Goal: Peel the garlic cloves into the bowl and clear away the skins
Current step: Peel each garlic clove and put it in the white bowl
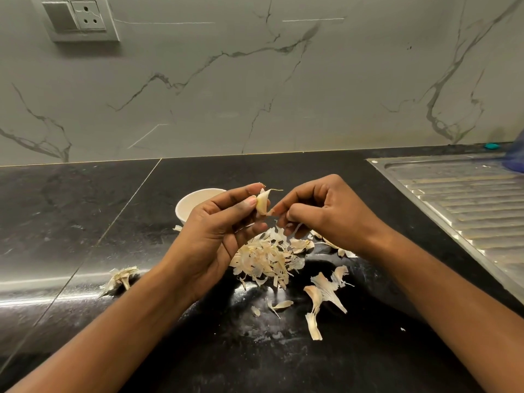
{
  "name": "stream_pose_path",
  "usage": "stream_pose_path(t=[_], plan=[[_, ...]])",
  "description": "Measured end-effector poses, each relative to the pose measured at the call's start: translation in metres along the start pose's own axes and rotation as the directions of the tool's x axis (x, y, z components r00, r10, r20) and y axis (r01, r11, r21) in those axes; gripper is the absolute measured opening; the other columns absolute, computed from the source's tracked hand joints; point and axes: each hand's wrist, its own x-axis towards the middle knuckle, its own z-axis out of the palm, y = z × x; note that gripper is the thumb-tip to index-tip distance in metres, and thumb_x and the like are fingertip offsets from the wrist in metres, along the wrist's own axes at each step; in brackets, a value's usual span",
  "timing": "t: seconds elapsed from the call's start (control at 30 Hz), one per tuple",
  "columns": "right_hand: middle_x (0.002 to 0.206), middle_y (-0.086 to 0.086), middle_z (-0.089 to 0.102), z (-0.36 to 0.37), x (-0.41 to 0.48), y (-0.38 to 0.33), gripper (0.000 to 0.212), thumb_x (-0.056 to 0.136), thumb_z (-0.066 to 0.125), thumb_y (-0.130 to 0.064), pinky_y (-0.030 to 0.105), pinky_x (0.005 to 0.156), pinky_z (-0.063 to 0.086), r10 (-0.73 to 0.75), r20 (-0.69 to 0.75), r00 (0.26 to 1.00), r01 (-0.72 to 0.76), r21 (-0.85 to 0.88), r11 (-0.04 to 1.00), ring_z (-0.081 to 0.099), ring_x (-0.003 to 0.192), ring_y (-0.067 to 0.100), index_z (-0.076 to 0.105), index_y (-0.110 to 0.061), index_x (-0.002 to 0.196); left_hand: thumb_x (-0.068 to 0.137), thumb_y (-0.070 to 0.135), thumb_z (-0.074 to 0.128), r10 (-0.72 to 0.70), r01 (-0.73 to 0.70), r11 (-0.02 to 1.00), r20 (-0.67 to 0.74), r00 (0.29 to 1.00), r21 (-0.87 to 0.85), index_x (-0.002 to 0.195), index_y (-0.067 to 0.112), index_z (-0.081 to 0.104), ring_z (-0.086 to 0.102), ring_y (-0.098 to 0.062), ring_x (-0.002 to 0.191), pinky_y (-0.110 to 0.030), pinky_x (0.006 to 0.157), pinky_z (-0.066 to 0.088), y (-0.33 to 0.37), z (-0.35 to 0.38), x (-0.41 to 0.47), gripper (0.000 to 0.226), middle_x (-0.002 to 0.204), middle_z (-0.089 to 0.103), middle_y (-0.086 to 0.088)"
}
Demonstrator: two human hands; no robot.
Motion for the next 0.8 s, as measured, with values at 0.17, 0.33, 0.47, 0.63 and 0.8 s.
stream_pose_path(t=[0.17, 0.33, 0.47, 0.63, 0.8], plan=[[0.086, 0.008, 0.08, 0.0031, -0.0032, -0.002, 0.012, 0.098, 0.074, -0.016, 0.037, 0.072, 0.066, -0.015, 0.04, 0.999, 0.013, 0.043, 0.999, 0.078, 0.079, 0.026, 0.081, -0.006, 0.099, 0.089, 0.004, 0.064, 0.017, -0.017, 1.0, 0.01, 1.0, 0.011, 0.124, 0.004, 0.073, 0.075, -0.025, 0.098, -0.03, 0.08, 0.065, -0.0013, 0.0006, 0.0001, 0.036, 0.115, 0.076, -0.021], [0.089, 0.011, 0.081, 0.003, -0.0017, -0.0014, 0.018, 0.091, 0.081, -0.02, 0.036, 0.074, 0.066, 0.039, 0.049, 0.998, -0.044, 0.105, 0.994, 0.079, 0.082, 0.029, 0.081, -0.006, 0.103, 0.083, 0.002, 0.067, 0.04, -0.042, 0.997, 0.03, 0.999, 0.066, 0.122, 0.004, 0.075, 0.076, -0.03, 0.102, -0.034, 0.088, 0.065, -0.001, -0.0008, -0.0014, 0.04, 0.113, 0.075, -0.021], [0.09, 0.014, 0.08, 0.002, -0.0011, -0.0019, 0.018, 0.092, 0.079, -0.015, 0.029, 0.071, 0.064, 0.08, 0.073, 0.994, -0.092, 0.18, 0.979, 0.079, 0.082, 0.027, 0.079, -0.003, 0.106, 0.083, 0.005, 0.071, 0.071, -0.07, 0.99, 0.0, 0.997, 0.122, 0.116, 0.001, 0.074, 0.077, -0.029, 0.095, -0.031, 0.083, 0.065, -0.0004, -0.0013, -0.0029, 0.034, 0.107, 0.077, -0.02], [0.089, 0.016, 0.08, 0.0008, 0.0001, -0.0024, 0.016, 0.094, 0.077, -0.012, 0.03, 0.072, 0.064, 0.094, 0.052, 0.994, -0.104, 0.24, 0.965, 0.078, 0.08, 0.026, 0.079, -0.003, 0.107, 0.079, 0.0, 0.074, 0.133, -0.128, 0.981, -0.024, 0.991, 0.147, 0.102, -0.001, 0.07, 0.078, -0.029, 0.089, -0.028, 0.079, 0.064, -0.0014, -0.001, -0.0037, 0.024, 0.094, 0.077, -0.019], [0.091, 0.018, 0.08, 0.002, -0.0006, -0.0022, 0.019, 0.095, 0.076, -0.013, 0.029, 0.072, 0.063, 0.133, 0.092, 0.987, -0.154, 0.286, 0.946, 0.077, 0.081, 0.027, 0.078, 0.0, 0.109, 0.073, 0.003, 0.079, 0.174, -0.163, 0.974, -0.061, 0.983, 0.155, 0.1, 0.003, 0.07, 0.078, -0.033, 0.095, -0.033, 0.083, 0.064, 0.0003, -0.0003, -0.0051, 0.029, 0.101, 0.076, -0.022]])
